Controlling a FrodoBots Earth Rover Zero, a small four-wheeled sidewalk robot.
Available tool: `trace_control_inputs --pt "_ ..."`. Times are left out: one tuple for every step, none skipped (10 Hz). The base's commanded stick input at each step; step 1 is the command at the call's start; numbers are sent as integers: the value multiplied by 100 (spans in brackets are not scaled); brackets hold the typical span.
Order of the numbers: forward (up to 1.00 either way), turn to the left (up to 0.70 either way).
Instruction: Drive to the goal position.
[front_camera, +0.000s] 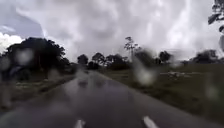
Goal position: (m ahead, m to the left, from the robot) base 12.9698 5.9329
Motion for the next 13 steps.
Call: trace_control_inputs --pt "70 18" --pt "70 11" --pt "70 1" --pt "70 0" --pt "70 0" --pt "70 0" --pt "70 0" --pt "70 0" --pt "70 0" --pt "70 0" --pt "70 0" --pt "70 0" --pt "70 0"
